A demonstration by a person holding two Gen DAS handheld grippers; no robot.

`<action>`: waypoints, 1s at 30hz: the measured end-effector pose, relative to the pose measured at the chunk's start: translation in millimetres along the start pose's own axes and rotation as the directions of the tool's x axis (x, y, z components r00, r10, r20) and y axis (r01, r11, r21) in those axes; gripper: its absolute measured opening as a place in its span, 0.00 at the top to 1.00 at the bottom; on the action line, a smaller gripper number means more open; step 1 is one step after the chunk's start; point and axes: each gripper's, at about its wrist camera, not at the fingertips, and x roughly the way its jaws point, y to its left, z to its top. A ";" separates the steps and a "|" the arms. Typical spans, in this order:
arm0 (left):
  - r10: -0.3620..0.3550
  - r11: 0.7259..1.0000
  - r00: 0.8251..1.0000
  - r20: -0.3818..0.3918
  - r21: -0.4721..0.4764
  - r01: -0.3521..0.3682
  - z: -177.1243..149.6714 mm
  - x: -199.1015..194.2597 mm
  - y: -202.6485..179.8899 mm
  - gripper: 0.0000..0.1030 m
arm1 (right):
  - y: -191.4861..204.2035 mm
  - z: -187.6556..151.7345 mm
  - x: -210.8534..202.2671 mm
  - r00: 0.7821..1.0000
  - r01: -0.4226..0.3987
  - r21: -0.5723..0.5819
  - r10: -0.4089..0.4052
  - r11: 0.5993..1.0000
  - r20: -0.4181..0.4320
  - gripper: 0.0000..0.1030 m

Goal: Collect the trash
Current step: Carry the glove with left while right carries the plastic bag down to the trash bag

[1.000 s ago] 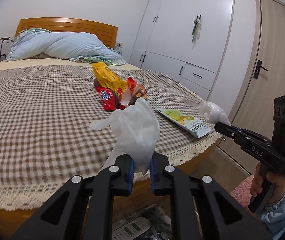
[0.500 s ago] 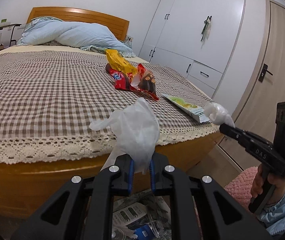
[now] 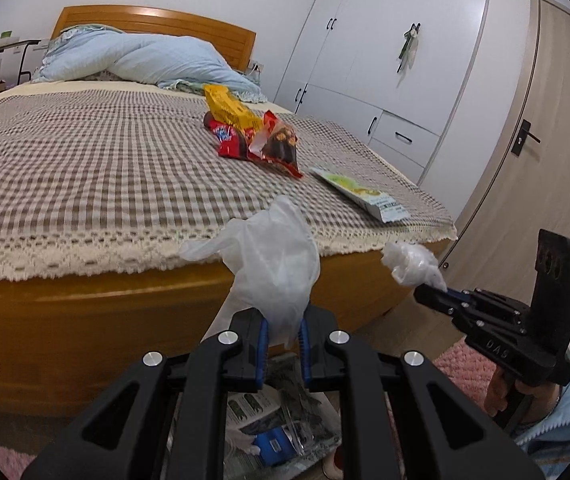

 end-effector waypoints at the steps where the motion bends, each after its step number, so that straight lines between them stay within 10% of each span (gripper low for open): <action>1: 0.003 1.000 1.000 -0.006 -0.001 -0.003 -2.0 0.0 -0.8 0.90 | 0.9 -3.3 0.6 1.000 -0.006 0.003 0.006 1.000 -0.011 0.93; 30: 0.047 0.994 0.976 -0.214 -0.084 -0.067 -51.9 24.1 9.1 0.90 | 7.9 -49.2 32.9 0.972 -0.040 0.012 0.042 0.999 -0.229 0.93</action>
